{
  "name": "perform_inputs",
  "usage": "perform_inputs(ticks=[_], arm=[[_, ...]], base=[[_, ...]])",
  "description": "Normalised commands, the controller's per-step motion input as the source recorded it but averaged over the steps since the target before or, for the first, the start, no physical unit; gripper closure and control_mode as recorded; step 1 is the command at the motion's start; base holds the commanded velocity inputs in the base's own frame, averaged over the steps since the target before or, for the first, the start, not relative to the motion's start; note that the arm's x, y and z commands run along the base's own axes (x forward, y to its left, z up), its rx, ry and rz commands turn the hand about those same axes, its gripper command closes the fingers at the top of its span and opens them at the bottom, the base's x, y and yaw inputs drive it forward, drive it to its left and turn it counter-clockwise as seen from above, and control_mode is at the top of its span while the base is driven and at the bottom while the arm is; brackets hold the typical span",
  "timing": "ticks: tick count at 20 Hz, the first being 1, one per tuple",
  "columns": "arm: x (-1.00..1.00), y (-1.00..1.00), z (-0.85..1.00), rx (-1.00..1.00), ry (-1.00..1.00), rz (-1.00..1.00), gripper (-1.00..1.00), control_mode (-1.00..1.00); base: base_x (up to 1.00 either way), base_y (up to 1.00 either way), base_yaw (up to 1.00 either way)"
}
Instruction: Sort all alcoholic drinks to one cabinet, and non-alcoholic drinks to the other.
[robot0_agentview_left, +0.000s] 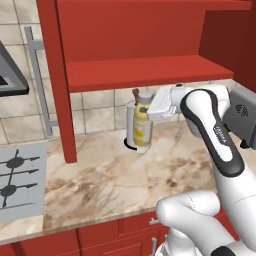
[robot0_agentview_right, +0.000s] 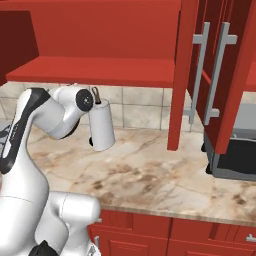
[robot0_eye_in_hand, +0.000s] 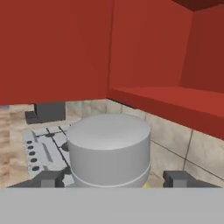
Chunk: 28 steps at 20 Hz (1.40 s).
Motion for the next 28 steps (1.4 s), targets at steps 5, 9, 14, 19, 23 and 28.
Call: perform_inputs(ticks=[5, 9, 14, 19, 23, 28], arm=[[-0.11, 0.12, 0.07, 0.00, -0.11, -0.01, 1.00, -1.00], [-0.08, 0.10, 0.09, 0.00, -0.08, -0.06, 1.00, -1.00], [0.00, 0.02, 0.26, -0.02, 0.00, -0.13, 1.00, -1.00], [0.00, 0.00, 0.33, -0.02, 0.00, -0.09, 1.00, -1.00], [-0.01, 0.00, 0.25, -0.01, 0.00, -0.04, 1.00, -1.00], [-0.07, 0.00, 0.27, 0.00, -0.06, 0.00, 1.00, -1.00]], base=[[0.00, 0.00, 0.00], [0.00, 0.00, 0.00], [0.00, 0.00, 0.00], [0.00, 0.00, 0.00], [0.00, 0.00, 0.00], [0.00, 0.00, 0.00]])
